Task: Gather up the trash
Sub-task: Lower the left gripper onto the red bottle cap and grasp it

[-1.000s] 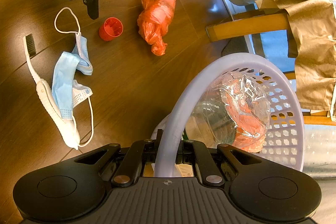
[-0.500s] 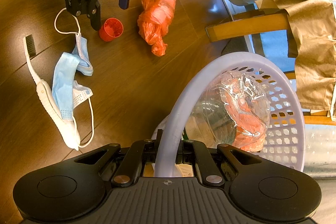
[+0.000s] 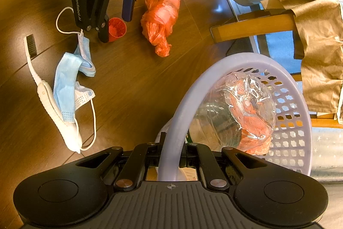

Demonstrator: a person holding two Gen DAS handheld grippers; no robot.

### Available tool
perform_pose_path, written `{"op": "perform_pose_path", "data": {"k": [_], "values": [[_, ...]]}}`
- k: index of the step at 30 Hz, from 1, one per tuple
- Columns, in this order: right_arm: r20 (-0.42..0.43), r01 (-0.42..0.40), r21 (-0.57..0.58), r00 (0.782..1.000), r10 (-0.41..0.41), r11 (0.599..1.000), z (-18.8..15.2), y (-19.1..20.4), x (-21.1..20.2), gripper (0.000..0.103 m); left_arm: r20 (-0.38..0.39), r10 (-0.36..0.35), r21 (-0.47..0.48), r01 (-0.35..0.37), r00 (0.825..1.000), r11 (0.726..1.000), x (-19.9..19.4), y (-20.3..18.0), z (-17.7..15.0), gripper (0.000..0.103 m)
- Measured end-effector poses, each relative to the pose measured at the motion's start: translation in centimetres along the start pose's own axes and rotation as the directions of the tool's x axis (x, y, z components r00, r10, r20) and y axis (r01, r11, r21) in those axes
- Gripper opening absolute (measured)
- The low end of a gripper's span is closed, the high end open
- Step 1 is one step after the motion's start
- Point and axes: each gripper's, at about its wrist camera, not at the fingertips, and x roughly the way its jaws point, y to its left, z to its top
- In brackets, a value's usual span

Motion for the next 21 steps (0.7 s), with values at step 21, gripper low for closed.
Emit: {"op": "perform_pose_path", "data": {"k": [21], "values": [[0.000, 0.000, 0.004, 1.000, 0.000, 1.000, 0.1, 0.0, 0.2, 0.004, 0.012, -0.007, -0.017, 0.007, 1.000, 1.000, -1.5, 0.5, 0.1, 0.028]]}}
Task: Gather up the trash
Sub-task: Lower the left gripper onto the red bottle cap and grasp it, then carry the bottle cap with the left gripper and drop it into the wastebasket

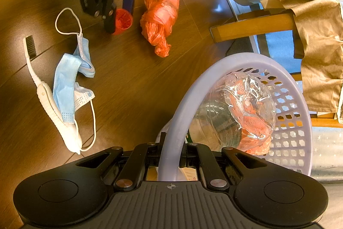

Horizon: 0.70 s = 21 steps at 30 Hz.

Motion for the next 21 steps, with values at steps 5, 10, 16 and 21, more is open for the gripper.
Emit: {"op": "perform_pose_path", "data": {"k": [5, 10, 16, 21], "values": [[-0.002, 0.001, -0.003, 1.000, -0.001, 1.000, 0.1, 0.0, 0.0, 0.004, 0.038, -0.002, 0.001, 0.002, 0.999, 1.000, -2.8, 0.3, 1.0, 0.028], [-0.001, 0.001, -0.013, 1.000, -0.001, 1.000, 0.1, 0.2, 0.1, 0.004, 0.095, -0.011, 0.006, 0.010, 0.995, 1.000, -6.2, 0.5, 2.7, 0.028], [-0.001, 0.001, -0.020, 1.000, -0.001, 1.000, 0.1, 0.3, 0.0, 0.003, 0.189, -0.012, 0.002, 0.012, 0.982, 1.000, -10.4, 1.0, 6.1, 0.028], [-0.001, 0.000, -0.022, 1.000, 0.000, 1.000, 0.1, 0.3, 0.0, 0.003, 0.279, -0.026, 0.006, 0.025, 0.960, 1.000, -13.3, 0.7, 10.0, 0.028]]}}
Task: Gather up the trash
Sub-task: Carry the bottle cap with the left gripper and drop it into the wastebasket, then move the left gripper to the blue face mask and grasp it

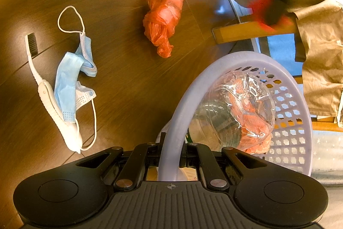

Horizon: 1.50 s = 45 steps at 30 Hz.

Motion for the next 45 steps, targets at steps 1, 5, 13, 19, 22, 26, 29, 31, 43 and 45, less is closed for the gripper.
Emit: {"op": "perform_pose_path", "data": {"k": [1, 5, 13, 19, 22, 26, 29, 31, 43, 45], "values": [[0.000, 0.000, 0.001, 1.000, 0.000, 1.000, 0.0, 0.0, 0.0, 0.003, 0.014, -0.008, -0.003, 0.008, 1.000, 1.000, -0.1, -0.1, 0.9, 0.028], [0.001, 0.000, 0.000, 1.000, 0.000, 1.000, 0.0, 0.0, 0.0, 0.003, 0.072, -0.026, 0.033, 0.024, 0.997, 0.999, 0.0, -1.3, 3.8, 0.028], [0.004, -0.003, 0.011, 1.000, 0.002, 1.000, -0.1, 0.1, -0.1, 0.003, 0.131, -0.046, 0.020, 0.044, 0.990, 0.999, 1.6, -1.9, 7.0, 0.028], [0.004, -0.006, 0.018, 1.000, 0.006, 1.000, 0.0, -0.1, -0.2, 0.003, 0.122, -0.060, 0.029, 0.057, 0.991, 0.998, 4.0, -2.4, 7.9, 0.052], [0.006, -0.004, 0.024, 1.000, 0.004, 1.000, -0.2, -0.1, -0.3, 0.003, 0.123, -0.043, 0.011, 0.042, 0.991, 0.999, 4.2, -2.2, 7.5, 0.055], [0.008, -0.005, 0.023, 1.000, 0.005, 1.000, -0.1, -0.1, -0.3, 0.003, 0.117, -0.020, -0.002, 0.020, 0.993, 1.000, 3.3, -1.4, 6.2, 0.055], [0.008, -0.006, 0.028, 1.000, 0.006, 1.000, -0.1, -0.2, -0.3, 0.003, 0.095, 0.000, -0.009, 0.001, 0.995, 1.000, 2.8, -0.7, 5.2, 0.055], [0.008, -0.007, 0.030, 1.000, 0.007, 1.000, -0.1, -0.3, -0.3, 0.003, 0.076, 0.013, -0.006, -0.013, 0.997, 1.000, 2.4, -0.3, 4.2, 0.055], [0.008, -0.010, 0.035, 1.000, 0.009, 0.999, 0.0, -0.3, -0.2, 0.003, -0.028, 0.068, -0.025, -0.069, 0.997, 0.997, 0.0, 1.4, -1.3, 0.055], [0.008, -0.009, 0.033, 1.000, 0.009, 0.999, 0.0, -0.3, -0.2, 0.003, -0.041, 0.076, -0.020, -0.077, 0.996, 0.997, -0.3, 1.0, -2.3, 0.057]]}}
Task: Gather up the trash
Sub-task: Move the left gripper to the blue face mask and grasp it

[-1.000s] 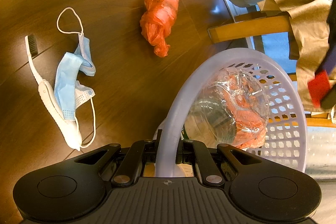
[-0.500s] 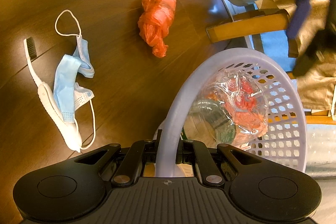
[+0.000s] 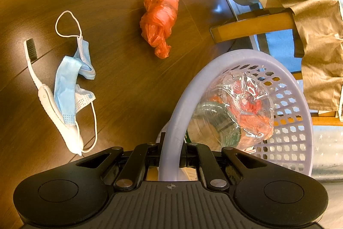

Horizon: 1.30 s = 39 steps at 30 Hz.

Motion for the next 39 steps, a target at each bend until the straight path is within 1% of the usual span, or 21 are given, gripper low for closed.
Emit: {"op": "perform_pose_path", "data": {"k": [2, 6, 9, 14, 15, 16, 17, 19, 23, 27, 30, 34, 36, 39], "values": [[0.000, 0.000, -0.001, 1.000, 0.000, 1.000, 0.0, 0.0, 0.0, 0.003, -0.016, 0.001, 0.001, -0.001, 1.000, 1.000, -0.1, -0.3, -1.4, 0.060], [0.001, 0.001, -0.006, 1.000, -0.001, 1.000, 0.0, 0.0, 0.0, 0.003, -0.070, -0.010, 0.009, 0.011, 0.998, 1.000, 0.0, -1.0, -3.9, 0.061], [0.002, 0.000, -0.010, 1.000, 0.000, 1.000, 0.0, 0.1, 0.0, 0.003, -0.090, -0.032, -0.005, 0.031, 0.995, 0.999, 0.0, -1.4, -5.6, 0.068], [0.003, 0.001, -0.011, 1.000, -0.001, 1.000, -0.2, 0.2, 0.0, 0.003, -0.141, -0.066, 0.017, 0.069, 0.988, 0.997, 0.7, -2.7, -7.7, 0.069], [0.003, 0.001, -0.012, 1.000, -0.001, 1.000, -0.2, 0.2, 0.0, 0.003, -0.146, -0.077, 0.024, 0.081, 0.986, 0.996, 0.8, -3.1, -7.9, 0.071], [0.003, 0.001, -0.013, 1.000, -0.001, 1.000, -0.2, 0.2, 0.0, 0.003, -0.147, -0.089, 0.031, 0.095, 0.985, 0.995, 0.9, -3.5, -8.0, 0.076], [0.002, 0.001, -0.014, 1.000, -0.001, 1.000, -0.2, 0.2, 0.0, 0.003, -0.145, -0.098, 0.038, 0.104, 0.985, 0.994, 1.1, -4.0, -8.1, 0.083], [0.002, 0.001, -0.014, 1.000, -0.001, 1.000, -0.2, 0.2, 0.0, 0.003, -0.148, -0.118, 0.047, 0.126, 0.982, 0.991, 1.5, -4.8, -8.3, 0.085], [0.002, 0.002, -0.014, 1.000, -0.002, 1.000, -0.2, 0.2, 0.0, 0.003, -0.178, -0.152, 0.052, 0.164, 0.972, 0.985, 2.9, -6.2, -8.8, 0.086], [0.002, 0.001, -0.012, 1.000, -0.001, 1.000, -0.2, 0.2, 0.0, 0.003, -0.206, -0.164, 0.055, 0.178, 0.965, 0.982, 4.0, -7.3, -9.6, 0.087], [0.003, 0.002, -0.013, 1.000, -0.002, 1.000, -0.2, 0.3, 0.0, 0.003, -0.203, -0.179, 0.032, 0.189, 0.963, 0.981, 4.6, -7.7, -10.2, 0.087], [0.003, 0.002, -0.010, 1.000, -0.002, 1.000, -0.3, 0.3, -0.1, 0.003, -0.180, -0.164, 0.049, 0.175, 0.970, 0.983, 5.3, -8.5, -10.5, 0.086], [0.003, 0.002, -0.011, 1.000, -0.002, 1.000, -0.3, 0.3, -0.1, 0.003, -0.174, -0.164, 0.043, 0.174, 0.971, 0.984, 5.8, -8.6, -10.4, 0.085], [0.003, 0.001, -0.009, 1.000, -0.001, 1.000, -0.3, 0.4, -0.1, 0.003, -0.180, -0.167, 0.034, 0.176, 0.969, 0.984, 6.7, -8.8, -10.4, 0.079]]}}
